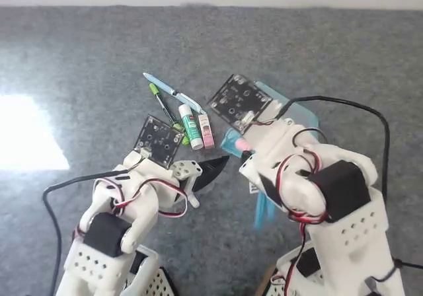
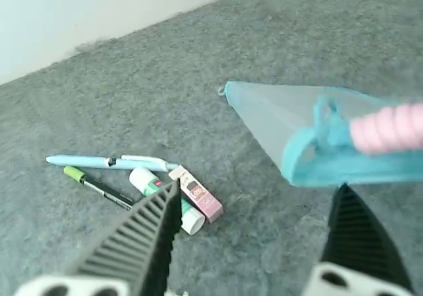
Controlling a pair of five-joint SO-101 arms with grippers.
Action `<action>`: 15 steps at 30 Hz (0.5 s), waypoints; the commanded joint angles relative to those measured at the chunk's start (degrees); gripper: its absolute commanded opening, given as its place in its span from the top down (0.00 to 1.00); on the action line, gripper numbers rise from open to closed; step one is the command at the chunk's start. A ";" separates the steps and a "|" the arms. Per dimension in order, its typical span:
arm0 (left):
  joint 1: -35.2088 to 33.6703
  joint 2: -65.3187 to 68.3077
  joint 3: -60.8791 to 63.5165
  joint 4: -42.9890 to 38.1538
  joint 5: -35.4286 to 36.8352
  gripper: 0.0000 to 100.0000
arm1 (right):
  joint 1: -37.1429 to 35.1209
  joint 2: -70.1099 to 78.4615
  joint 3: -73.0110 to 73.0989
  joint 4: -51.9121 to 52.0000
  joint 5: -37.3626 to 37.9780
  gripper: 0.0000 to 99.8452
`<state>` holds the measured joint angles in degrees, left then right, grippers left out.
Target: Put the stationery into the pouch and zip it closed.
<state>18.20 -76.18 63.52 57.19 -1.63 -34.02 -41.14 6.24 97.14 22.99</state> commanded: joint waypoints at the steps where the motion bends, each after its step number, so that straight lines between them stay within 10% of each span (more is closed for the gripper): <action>1: 0.00 0.88 -1.71 -3.08 0.79 0.66 | -2.24 -1.45 -0.35 -0.22 -0.97 0.99; 15: -3.87 1.05 3.56 -10.73 0.35 0.66 | -2.59 -2.07 -1.93 3.91 0.44 0.99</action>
<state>15.91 -75.65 67.21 49.45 -1.63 -35.87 -41.49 6.24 99.52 22.73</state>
